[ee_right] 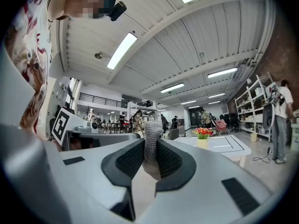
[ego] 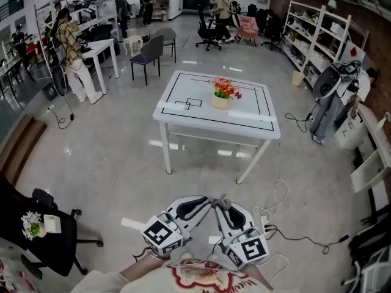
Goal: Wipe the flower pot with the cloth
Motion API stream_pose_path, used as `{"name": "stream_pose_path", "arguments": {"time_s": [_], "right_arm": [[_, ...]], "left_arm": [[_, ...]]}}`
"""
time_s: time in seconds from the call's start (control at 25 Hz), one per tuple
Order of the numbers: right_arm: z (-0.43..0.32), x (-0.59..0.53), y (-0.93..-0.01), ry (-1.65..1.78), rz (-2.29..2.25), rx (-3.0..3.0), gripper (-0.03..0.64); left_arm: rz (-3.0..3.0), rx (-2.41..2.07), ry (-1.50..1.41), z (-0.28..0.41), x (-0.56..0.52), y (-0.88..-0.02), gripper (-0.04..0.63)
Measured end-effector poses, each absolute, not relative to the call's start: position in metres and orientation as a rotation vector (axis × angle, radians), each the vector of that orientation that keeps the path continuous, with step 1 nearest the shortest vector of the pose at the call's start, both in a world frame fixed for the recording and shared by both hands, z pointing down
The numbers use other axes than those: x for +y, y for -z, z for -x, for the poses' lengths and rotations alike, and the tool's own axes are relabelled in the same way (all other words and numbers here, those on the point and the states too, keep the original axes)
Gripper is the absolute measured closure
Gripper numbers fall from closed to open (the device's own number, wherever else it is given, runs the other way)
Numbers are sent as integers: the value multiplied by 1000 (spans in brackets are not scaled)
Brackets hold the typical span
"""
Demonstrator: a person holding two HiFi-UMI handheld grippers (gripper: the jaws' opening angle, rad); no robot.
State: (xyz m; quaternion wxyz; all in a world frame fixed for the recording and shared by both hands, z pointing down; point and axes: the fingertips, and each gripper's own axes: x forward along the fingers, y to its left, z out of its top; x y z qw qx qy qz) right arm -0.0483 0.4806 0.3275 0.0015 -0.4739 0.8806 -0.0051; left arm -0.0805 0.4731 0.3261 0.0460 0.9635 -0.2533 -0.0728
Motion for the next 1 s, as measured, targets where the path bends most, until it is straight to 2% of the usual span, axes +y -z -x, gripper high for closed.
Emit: {"name": "stream_pose_path", "arguments": {"time_s": [1.0], "right_arm": [[54, 485, -321, -62, 1514, 2758, 554]], "left_arm": [[-2963, -737, 227, 80, 471, -326, 534]]}}
